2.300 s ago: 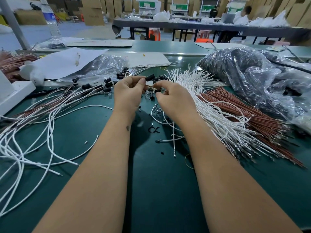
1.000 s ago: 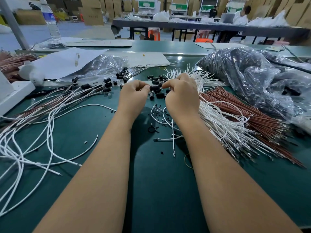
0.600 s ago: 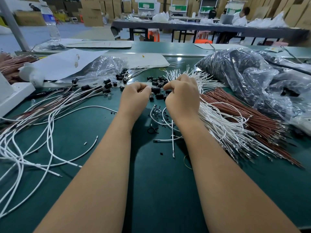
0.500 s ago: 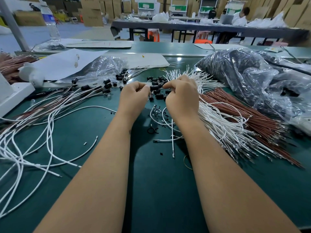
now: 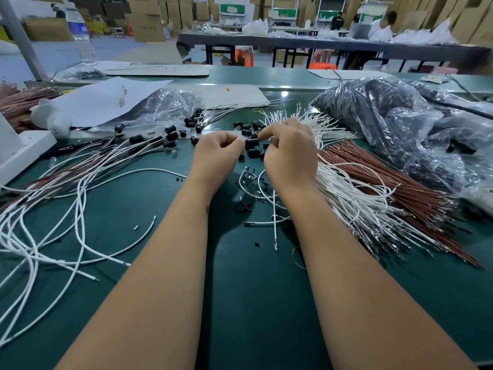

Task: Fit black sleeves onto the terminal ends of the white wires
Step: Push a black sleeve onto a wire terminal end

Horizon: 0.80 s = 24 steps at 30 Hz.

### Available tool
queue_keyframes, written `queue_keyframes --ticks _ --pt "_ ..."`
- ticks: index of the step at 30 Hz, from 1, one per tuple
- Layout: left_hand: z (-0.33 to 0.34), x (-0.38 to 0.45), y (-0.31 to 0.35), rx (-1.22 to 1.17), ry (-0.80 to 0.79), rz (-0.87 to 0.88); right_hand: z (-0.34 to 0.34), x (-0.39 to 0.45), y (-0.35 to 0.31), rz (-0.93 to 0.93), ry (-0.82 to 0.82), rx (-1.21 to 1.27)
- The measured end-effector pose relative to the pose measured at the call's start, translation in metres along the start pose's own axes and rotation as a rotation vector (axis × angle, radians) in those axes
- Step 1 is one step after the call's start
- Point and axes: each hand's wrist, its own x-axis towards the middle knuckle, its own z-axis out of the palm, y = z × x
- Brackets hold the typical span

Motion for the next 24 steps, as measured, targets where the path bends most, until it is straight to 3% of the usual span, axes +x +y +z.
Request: queue_keyframes --ticks 10,17,24 --pt "-0.0045 -0.0005 0.0036 -0.104 0.033 -0.04 0.0017 -0.0016 -0.0015 0.021 -0.089 0.162" --pt "-0.0032 -0.0014 0.0044 -0.094 -0.009 -0.036 0.0023 -0.0028 -0.0023 0.006 -0.145 0.142" --pt "-0.0035 -0.0032 0.0065 -0.066 0.011 0.083 0.0035 -0.0031 -0.005 -0.02 -0.148 0.145"
